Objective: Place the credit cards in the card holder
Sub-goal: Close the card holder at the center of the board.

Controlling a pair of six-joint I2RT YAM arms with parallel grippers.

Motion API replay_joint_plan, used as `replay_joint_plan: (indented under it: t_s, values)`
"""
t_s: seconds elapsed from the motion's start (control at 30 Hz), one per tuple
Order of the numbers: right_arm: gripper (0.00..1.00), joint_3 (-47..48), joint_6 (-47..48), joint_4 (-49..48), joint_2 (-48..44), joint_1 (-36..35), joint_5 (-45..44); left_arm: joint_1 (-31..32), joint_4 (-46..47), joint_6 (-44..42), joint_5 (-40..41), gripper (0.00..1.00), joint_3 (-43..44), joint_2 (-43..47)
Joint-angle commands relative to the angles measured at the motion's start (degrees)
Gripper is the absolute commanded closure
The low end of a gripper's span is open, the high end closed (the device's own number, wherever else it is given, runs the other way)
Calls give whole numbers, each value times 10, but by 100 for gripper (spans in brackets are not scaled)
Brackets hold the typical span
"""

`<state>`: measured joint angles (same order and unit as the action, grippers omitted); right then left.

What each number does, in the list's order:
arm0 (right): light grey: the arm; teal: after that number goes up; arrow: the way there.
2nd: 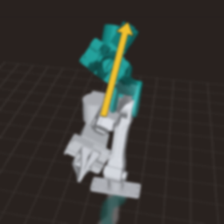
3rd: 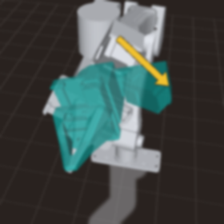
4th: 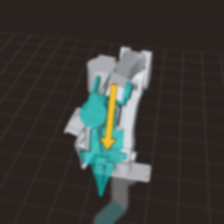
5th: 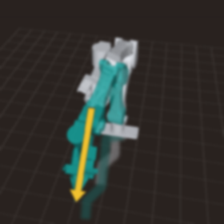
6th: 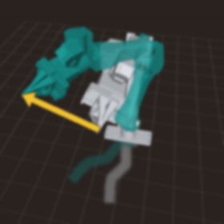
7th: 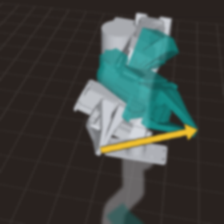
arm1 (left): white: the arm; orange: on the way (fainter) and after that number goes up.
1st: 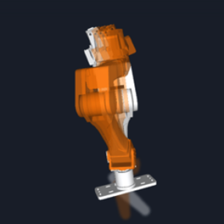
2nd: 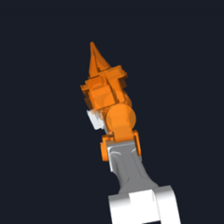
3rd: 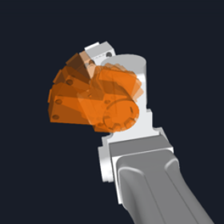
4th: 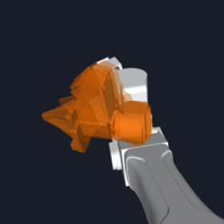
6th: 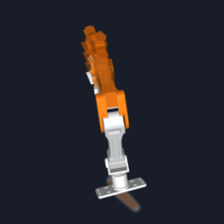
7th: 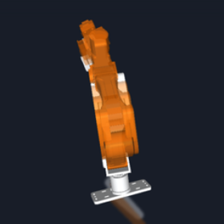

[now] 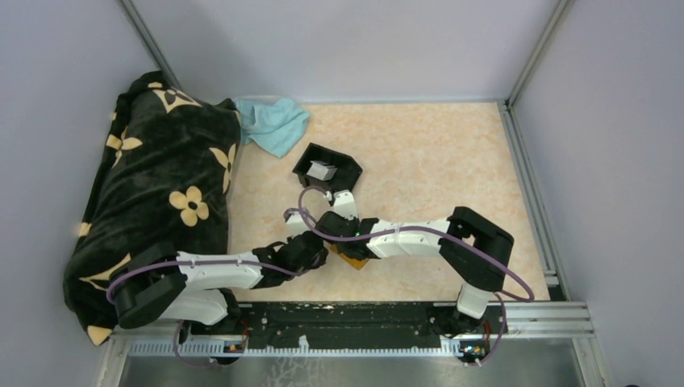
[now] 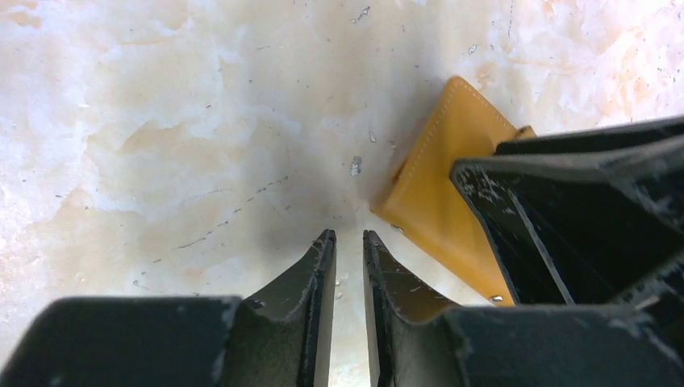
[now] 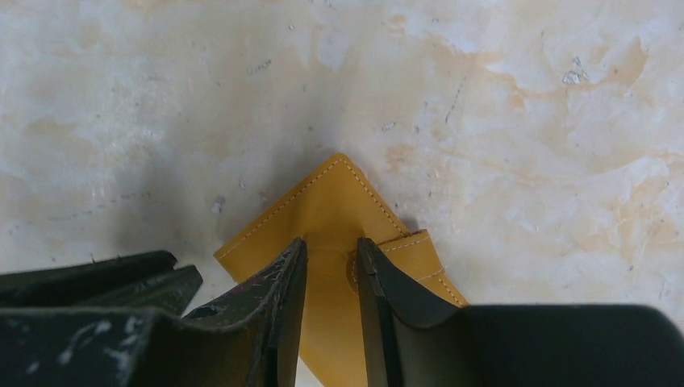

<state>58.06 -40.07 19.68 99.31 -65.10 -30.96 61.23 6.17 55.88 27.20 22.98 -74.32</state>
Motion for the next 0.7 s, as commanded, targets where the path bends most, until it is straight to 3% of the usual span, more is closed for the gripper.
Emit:
replay_joint_plan:
  t_s: [0.0,0.47,0.67]
  values:
    - [69,-25,14,26,-40,-19,5,-8,-27,33,10,74,4,-6]
    - [69,-68,79,-45,-174,35,-24,-10,-108,47,46,71,64,-23]
    - [71,-146,93,-99,-257,83,-80,-53,-105,29,18,71,67,-27]
